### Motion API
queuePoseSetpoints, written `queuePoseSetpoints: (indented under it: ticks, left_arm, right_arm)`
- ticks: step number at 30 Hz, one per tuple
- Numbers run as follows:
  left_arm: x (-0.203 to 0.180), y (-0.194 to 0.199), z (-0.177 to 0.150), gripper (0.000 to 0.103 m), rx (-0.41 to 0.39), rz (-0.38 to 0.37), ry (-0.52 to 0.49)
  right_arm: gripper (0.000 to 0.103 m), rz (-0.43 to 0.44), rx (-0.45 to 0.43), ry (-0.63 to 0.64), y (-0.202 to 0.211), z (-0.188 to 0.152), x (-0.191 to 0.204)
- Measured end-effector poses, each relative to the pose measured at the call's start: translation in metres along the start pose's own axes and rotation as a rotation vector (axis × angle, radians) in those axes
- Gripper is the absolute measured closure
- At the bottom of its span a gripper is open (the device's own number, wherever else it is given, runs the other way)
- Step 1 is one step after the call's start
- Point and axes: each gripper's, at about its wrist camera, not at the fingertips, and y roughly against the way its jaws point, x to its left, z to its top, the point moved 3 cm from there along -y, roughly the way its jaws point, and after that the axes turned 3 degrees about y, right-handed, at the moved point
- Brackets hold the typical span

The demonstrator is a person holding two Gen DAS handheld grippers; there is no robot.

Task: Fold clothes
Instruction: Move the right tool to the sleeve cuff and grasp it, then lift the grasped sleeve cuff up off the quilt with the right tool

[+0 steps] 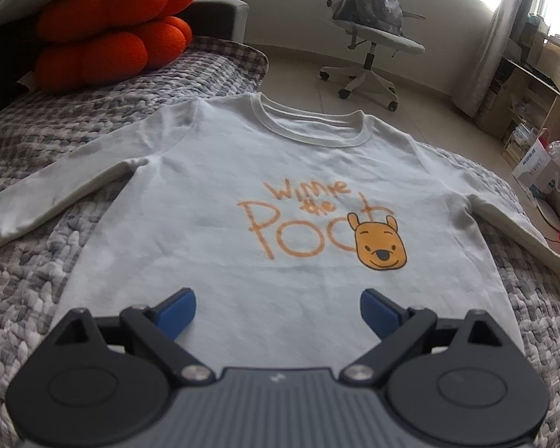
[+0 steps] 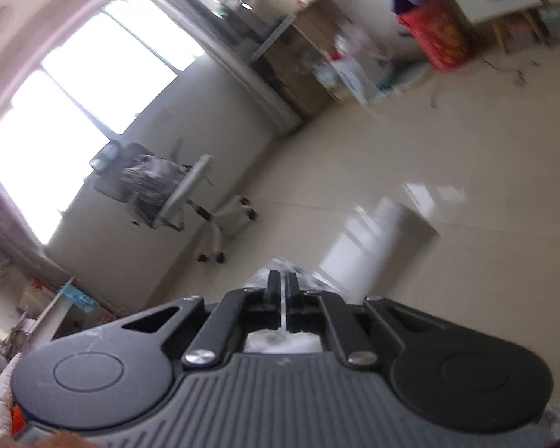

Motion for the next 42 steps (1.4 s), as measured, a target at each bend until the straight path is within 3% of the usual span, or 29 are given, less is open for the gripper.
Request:
queuePoseSetpoints:
  ticks: [3, 6, 9, 10, 11, 13, 22, 27, 29, 31, 37, 42]
  left_arm:
    - [0.002, 0.000, 0.000, 0.007, -0.002, 0.001, 0.004]
    - [0.002, 0.001, 0.000, 0.007, -0.002, -0.004, 0.005]
    - [0.001, 0.001, 0.000, 0.007, 0.000, -0.010, 0.005]
    - [0.000, 0.001, 0.000, 0.007, 0.002, -0.013, 0.004]
    - [0.000, 0.001, 0.000, 0.007, 0.003, -0.014, 0.003]
    - [-0.001, 0.001, 0.000, 0.007, 0.003, -0.016, 0.003]
    - [-0.001, 0.001, 0.000, 0.007, 0.006, -0.015, 0.011]
    - [-0.002, 0.001, -0.001, 0.007, 0.008, -0.015, 0.005]
    - [-0.003, 0.000, -0.002, 0.007, 0.009, -0.015, 0.004]
    - [-0.003, 0.000, -0.002, 0.007, 0.009, -0.013, 0.002]
    - [-0.006, -0.002, -0.002, 0.007, 0.012, -0.009, -0.011]
    - [-0.006, -0.003, -0.004, 0.007, 0.013, -0.008, -0.023]
  right_arm:
    - [0.100, 0.027, 0.012, 0.020, -0.001, 0.006, 0.015]
    - [0.090, 0.035, 0.057, 0.008, -0.002, 0.006, 0.018]
    - [0.087, 0.006, 0.128, 0.004, -0.001, -0.004, 0.014]
    - [0.080, 0.001, 0.154, -0.007, 0.000, -0.007, 0.011]
    - [0.056, -0.006, 0.177, -0.024, 0.000, -0.011, 0.009]
    - [0.043, -0.021, 0.199, -0.067, 0.005, -0.018, 0.003]
    - [0.044, -0.021, 0.335, -0.285, 0.015, -0.056, -0.023]
    - [0.059, -0.005, 0.282, -0.335, 0.009, -0.061, -0.030]
    - [0.071, -0.009, 0.249, -0.348, 0.004, -0.062, -0.034]
    - [0.077, -0.011, 0.218, -0.356, -0.002, -0.062, -0.037]
    - [0.076, -0.041, 0.174, -0.391, -0.007, -0.064, -0.040]
    - [0.072, -0.167, 0.207, -0.485, 0.001, -0.058, -0.030]
